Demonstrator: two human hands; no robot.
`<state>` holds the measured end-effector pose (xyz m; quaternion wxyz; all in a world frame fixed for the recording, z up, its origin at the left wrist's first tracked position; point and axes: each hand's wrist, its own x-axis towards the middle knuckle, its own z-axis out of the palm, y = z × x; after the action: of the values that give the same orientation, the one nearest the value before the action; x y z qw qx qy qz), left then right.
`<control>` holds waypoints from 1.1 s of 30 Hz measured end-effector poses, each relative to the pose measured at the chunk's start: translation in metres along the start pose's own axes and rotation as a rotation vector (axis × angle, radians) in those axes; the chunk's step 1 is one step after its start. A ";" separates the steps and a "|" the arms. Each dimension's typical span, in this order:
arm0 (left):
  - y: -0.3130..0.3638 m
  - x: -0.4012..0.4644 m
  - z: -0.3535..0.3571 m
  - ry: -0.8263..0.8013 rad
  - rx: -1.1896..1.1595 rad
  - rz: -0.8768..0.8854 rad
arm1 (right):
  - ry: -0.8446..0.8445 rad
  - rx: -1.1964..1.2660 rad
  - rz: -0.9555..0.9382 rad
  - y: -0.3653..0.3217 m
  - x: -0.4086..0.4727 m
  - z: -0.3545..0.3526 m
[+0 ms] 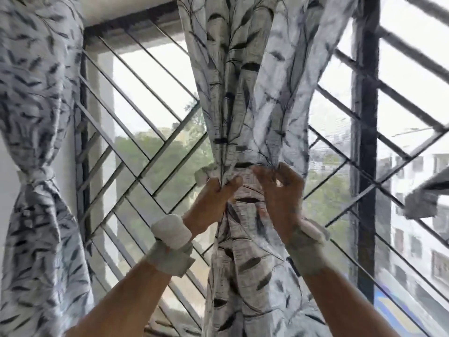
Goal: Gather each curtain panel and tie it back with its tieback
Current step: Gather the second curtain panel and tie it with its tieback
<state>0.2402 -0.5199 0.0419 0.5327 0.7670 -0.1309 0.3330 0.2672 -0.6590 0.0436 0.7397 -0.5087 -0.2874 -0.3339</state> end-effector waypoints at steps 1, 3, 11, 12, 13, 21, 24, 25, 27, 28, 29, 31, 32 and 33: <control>0.000 0.000 0.000 0.039 0.087 0.003 | 0.076 -0.123 -0.111 0.002 -0.002 0.001; 0.005 -0.005 0.004 0.081 0.276 0.042 | 0.144 -0.339 -0.303 0.004 -0.011 0.002; 0.003 -0.032 0.011 0.167 0.774 0.246 | -0.193 -0.658 -0.402 0.006 -0.041 0.003; 0.001 -0.035 0.012 0.176 0.846 0.243 | -0.220 -0.677 -0.410 0.007 -0.043 0.004; 0.000 -0.037 0.013 0.172 0.936 0.220 | -0.253 -0.682 -0.394 0.005 -0.045 0.005; -0.014 -0.068 -0.002 -0.137 0.875 0.205 | -0.412 -0.796 -0.305 0.005 -0.041 0.010; -0.001 -0.057 -0.018 0.073 0.564 0.178 | -0.376 -0.822 -0.316 0.013 -0.040 0.010; 0.008 -0.048 -0.019 0.109 0.471 0.132 | -0.360 -0.812 -0.325 0.016 -0.042 0.011; 0.021 -0.022 -0.013 0.053 0.397 0.010 | -0.342 -0.772 -0.378 0.022 -0.049 0.016; 0.027 -0.011 -0.005 0.019 0.413 -0.031 | -0.340 -0.757 -0.381 0.024 -0.052 0.019; 0.027 0.000 0.002 0.018 0.444 -0.057 | -0.342 -0.749 -0.371 0.026 -0.053 0.021; 0.027 0.012 0.012 0.087 0.466 -0.067 | -0.363 -0.732 -0.354 0.027 -0.051 0.019; 0.026 0.012 0.013 0.100 0.441 -0.054 | -0.392 -0.713 -0.351 0.026 -0.047 0.015; 0.023 0.011 0.013 0.097 0.402 -0.020 | -0.422 -0.690 -0.354 0.024 -0.044 0.010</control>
<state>0.2402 -0.5389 0.0632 0.3777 0.8422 -0.0285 0.3837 0.2579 -0.6348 -0.0002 0.3831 -0.7258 -0.3865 -0.4208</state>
